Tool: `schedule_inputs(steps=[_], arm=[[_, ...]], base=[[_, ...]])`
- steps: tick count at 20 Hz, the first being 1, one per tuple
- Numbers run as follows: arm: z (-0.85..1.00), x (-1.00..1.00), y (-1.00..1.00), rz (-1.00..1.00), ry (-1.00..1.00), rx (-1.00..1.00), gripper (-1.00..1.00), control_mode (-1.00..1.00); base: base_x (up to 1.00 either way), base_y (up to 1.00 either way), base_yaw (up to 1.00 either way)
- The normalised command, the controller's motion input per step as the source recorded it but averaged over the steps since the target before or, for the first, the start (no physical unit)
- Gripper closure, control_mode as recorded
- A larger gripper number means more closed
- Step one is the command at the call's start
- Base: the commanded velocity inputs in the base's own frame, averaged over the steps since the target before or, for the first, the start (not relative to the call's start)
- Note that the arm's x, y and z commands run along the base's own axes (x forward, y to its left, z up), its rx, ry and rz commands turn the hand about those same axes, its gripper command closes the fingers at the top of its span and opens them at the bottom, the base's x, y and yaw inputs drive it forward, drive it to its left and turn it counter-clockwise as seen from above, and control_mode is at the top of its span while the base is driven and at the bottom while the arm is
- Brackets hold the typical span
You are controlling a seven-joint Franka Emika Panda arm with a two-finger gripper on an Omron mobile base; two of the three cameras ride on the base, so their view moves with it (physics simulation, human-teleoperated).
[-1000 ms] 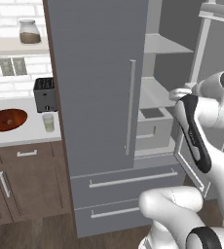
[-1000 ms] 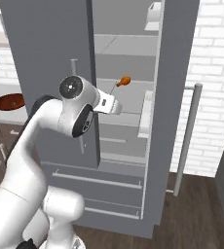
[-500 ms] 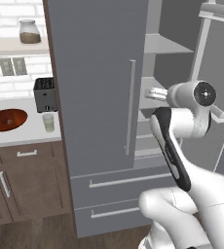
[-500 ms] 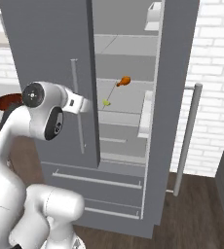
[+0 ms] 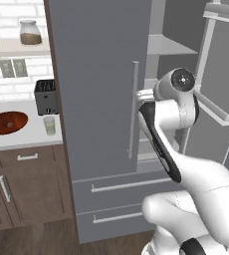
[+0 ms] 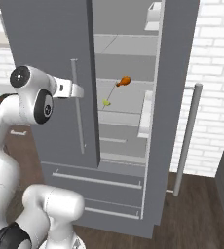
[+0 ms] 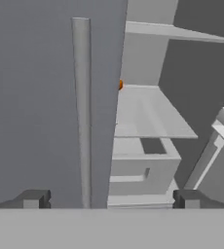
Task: Grab a lemon wedge from the fridge and one ice cube from the ice bowl, and put them in the glass of lemonade.
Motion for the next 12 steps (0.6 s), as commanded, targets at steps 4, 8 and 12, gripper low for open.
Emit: schedule_inputs(steps=[4,8,12], arm=[[0.06,-0.05,0.25,0.11,0.14,0.0,-1.0,-1.0],[-0.3,-0.01,0.13,0.04,-0.09,0.07,-1.0,-1.0],[-0.47,0.44,0.18,0.0,-0.04,0.0,-1.0,-1.0]], base=[[0.0,0.0,0.0],[0.0,0.0,0.0],[0.0,0.0,0.0]])
